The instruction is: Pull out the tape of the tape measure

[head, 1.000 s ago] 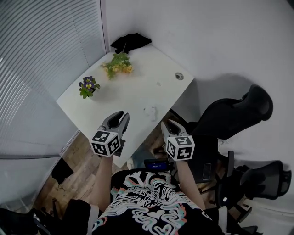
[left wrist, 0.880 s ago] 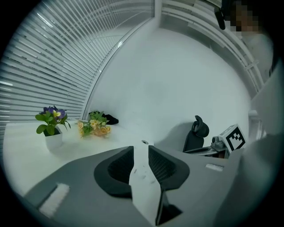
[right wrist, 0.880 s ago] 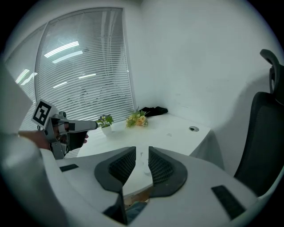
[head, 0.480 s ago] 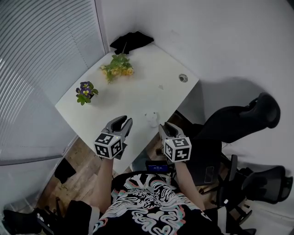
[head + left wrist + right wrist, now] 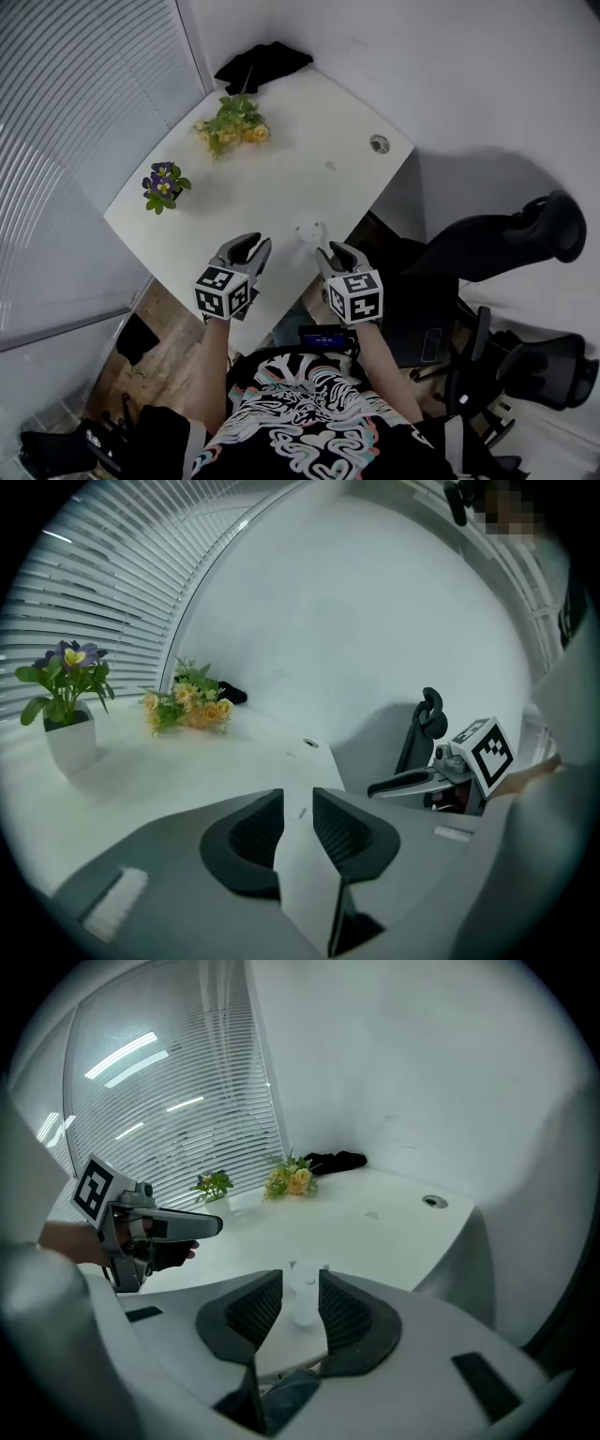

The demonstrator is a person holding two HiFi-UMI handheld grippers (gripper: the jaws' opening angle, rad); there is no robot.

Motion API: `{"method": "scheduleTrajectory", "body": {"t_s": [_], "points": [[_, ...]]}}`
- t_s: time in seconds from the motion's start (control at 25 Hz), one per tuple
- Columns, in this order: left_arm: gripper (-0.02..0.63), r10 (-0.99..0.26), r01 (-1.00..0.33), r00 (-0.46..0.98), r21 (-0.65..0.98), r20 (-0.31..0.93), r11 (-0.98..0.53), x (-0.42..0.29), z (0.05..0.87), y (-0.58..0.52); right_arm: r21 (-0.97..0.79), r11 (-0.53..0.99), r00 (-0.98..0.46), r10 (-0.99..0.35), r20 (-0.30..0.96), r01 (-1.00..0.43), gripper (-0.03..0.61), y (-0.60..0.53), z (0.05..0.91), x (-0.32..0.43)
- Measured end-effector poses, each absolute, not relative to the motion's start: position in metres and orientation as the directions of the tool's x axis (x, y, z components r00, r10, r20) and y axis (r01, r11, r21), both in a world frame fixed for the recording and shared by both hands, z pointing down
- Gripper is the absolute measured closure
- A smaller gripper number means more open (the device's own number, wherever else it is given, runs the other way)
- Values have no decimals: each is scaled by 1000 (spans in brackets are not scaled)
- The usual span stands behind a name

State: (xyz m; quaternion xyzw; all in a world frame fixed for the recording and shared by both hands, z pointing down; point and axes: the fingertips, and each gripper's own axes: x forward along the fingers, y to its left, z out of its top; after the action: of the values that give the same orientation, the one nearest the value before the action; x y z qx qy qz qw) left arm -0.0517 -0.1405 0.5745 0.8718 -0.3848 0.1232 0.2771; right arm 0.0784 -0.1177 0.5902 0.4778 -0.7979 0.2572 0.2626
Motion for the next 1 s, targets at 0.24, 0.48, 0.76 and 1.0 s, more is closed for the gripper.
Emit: {"method": "scheduleTrajectory", "body": {"t_s": [0.24, 0.48, 0.76, 1.0], "points": [[517, -561, -723, 690, 392, 458, -569, -46, 589, -149, -168, 407, -401, -599, 693, -898, 438, -123, 607, 80], [520, -520, -705, 703, 382, 485, -598, -34, 602, -155, -179, 414, -408, -571, 712, -893, 426, -129, 621, 79], [523, -456, -674, 716, 354, 528, -648, -17, 620, -158, -194, 424, -419, -539, 730, -884, 422, -133, 635, 78], [523, -422, -658, 714, 328, 560, -678, -5, 632, -162, -197, 434, -424, -523, 739, -879, 416, -137, 643, 78]]}}
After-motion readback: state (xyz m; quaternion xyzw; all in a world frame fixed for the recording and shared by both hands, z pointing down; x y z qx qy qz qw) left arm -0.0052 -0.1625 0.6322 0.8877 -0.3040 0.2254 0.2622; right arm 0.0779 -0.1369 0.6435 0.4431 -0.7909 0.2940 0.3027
